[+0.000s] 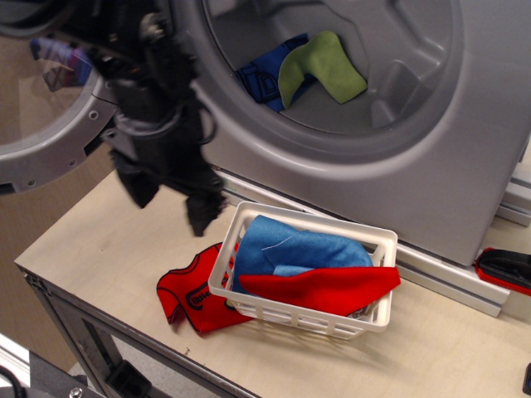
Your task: Take clothes out of laundry machine
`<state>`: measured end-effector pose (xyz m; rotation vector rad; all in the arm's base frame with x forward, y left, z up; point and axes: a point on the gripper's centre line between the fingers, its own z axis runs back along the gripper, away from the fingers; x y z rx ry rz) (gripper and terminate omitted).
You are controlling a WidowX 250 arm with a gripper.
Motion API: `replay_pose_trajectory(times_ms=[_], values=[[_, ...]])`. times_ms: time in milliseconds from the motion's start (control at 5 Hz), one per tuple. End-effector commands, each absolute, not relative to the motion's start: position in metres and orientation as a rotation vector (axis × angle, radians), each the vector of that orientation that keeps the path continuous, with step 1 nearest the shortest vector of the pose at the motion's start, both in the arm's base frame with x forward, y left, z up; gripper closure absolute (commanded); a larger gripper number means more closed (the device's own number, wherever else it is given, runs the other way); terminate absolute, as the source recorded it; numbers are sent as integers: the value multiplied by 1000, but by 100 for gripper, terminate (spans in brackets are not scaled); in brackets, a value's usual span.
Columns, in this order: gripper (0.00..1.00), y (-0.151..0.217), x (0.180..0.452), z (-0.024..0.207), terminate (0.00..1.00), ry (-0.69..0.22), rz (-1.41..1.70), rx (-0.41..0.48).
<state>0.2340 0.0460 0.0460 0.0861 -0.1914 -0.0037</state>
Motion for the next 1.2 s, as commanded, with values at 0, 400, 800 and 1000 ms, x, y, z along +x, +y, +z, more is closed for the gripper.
replay_pose_trajectory(times_ms=[0, 400, 800, 1000], values=[[0, 32, 282, 74, 0, -425, 82, 127], [0, 33, 329, 96, 0, -568, 60, 235], [0, 42, 372, 106, 0, -685, -34, 279], [0, 47, 389, 109, 0, -723, -73, 318]])
